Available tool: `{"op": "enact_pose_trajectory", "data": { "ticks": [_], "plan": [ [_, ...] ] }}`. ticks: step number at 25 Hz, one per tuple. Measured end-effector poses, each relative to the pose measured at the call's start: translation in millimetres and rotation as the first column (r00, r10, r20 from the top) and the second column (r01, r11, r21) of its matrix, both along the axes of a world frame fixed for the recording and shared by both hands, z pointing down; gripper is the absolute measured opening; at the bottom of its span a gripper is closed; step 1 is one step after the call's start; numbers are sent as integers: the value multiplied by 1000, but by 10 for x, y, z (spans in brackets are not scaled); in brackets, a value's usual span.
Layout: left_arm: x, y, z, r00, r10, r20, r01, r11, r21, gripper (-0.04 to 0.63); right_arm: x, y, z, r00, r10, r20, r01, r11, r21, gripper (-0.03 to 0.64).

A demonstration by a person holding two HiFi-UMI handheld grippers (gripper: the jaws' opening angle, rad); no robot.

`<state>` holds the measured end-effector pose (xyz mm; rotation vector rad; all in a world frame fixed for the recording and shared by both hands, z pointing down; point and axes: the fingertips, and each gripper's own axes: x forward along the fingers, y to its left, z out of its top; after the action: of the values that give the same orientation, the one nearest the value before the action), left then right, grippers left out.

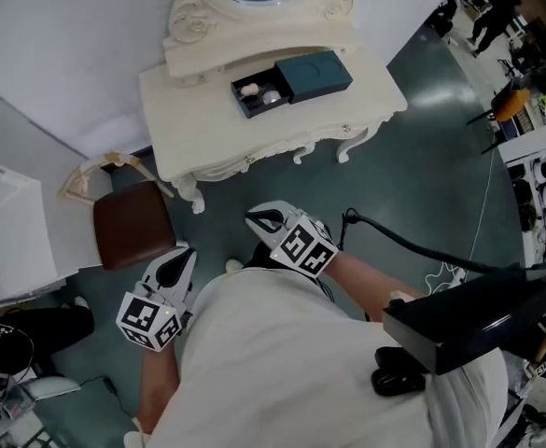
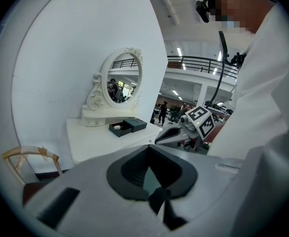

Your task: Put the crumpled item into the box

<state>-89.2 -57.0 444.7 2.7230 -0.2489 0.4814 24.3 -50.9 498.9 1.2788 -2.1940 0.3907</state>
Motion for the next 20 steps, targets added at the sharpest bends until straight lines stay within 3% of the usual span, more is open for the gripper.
{"op": "enact_pose_trajectory", "data": {
  "ticks": [13, 20],
  "plan": [
    [254, -86, 37, 1000, 29, 12, -29, 1000, -8, -2, 226, -71, 74, 1000, 13, 6, -13, 1000, -8, 0],
    [626, -241, 35, 997, 80, 9, -80, 997, -7, -2, 605, -162, 98, 998, 64, 0, -64, 998, -11, 0]
  ]
}}
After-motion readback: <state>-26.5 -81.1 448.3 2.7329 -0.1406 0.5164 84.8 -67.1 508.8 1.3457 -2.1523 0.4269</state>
